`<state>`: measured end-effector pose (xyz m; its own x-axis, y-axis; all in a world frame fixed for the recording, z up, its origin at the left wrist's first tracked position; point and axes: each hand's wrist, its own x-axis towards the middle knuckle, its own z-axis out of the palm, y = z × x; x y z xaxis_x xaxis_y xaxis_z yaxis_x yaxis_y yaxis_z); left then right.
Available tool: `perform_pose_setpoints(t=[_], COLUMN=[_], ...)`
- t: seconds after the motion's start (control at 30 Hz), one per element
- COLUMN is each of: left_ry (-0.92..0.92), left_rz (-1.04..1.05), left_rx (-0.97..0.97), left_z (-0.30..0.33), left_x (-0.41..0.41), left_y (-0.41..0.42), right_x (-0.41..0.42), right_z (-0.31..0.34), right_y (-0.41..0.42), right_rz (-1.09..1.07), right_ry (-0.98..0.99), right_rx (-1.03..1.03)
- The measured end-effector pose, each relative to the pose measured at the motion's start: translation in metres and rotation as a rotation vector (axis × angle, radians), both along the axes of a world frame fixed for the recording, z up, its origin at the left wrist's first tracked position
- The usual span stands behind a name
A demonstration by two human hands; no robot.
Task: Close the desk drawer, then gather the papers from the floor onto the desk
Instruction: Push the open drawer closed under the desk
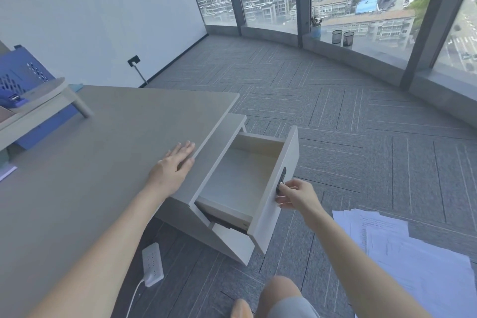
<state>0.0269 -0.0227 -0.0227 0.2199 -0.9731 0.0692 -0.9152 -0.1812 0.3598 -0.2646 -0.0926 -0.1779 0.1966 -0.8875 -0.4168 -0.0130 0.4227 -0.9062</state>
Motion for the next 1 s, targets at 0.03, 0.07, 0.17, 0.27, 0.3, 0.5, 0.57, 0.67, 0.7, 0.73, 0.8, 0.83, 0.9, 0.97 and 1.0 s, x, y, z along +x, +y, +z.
perform_pose_setpoints(t=[0.03, 0.07, 0.17, 0.27, 0.3, 0.5, 0.57, 0.67, 0.7, 0.73, 0.8, 0.83, 0.9, 0.97, 1.0], left_ry=[0.002, 0.004, 0.010, 0.016, 0.015, 0.008, 0.009, 0.016, 0.017, 0.017, 0.014, 0.013, 0.008, 0.003, 0.002], left_rz=[0.001, 0.000, 0.003, 0.002, 0.001, 0.005, 0.006, 0.006, 0.004, 0.004, 0.007, 0.009, 0.012, 0.012, 0.012], left_rx=[-0.001, -0.002, -0.003, 0.003, 0.004, 0.006, 0.007, 0.005, 0.004, 0.003, 0.002, 0.002, -0.002, -0.005, -0.005], left_z=[0.000, 0.001, 0.000, 0.000, 0.000, 0.000, 0.000, 0.000, -0.001, -0.001, -0.001, 0.000, -0.001, -0.001, -0.002], left_x=[-0.001, -0.001, -0.001, 0.001, 0.001, 0.000, 0.000, 0.001, 0.001, 0.001, 0.001, 0.001, 0.001, 0.002, 0.002], left_y=[0.000, 0.000, -0.001, -0.001, -0.001, -0.001, -0.001, -0.001, -0.001, -0.002, -0.002, -0.001, -0.001, -0.001, -0.001], right_x=[0.004, 0.009, 0.023, 0.038, 0.042, 0.067, 0.074, 0.085, 0.088, 0.091, 0.097, 0.100, 0.106, 0.112, 0.115], right_z=[0.001, 0.002, 0.007, 0.013, 0.013, 0.015, 0.016, 0.016, 0.017, 0.017, 0.019, 0.019, 0.021, 0.023, 0.024], right_y=[-0.002, -0.004, -0.009, -0.013, -0.015, -0.028, -0.032, -0.035, -0.036, -0.036, -0.037, -0.038, -0.039, -0.040, -0.041], right_rz=[0.026, 0.054, 0.159, 0.251, 0.279, 0.350, 0.356, 0.355, 0.355, 0.359, 0.376, 0.388, 0.414, 0.434, 0.440], right_ry=[0.013, 0.030, 0.084, 0.125, 0.147, 0.210, 0.219, 0.209, 0.200, 0.192, 0.184, 0.178, 0.172, 0.174, 0.175], right_rx=[-0.004, -0.005, 0.009, 0.009, 0.002, 0.022, 0.022, 0.048, 0.060, 0.069, 0.078, 0.081, 0.079, 0.075, 0.076])
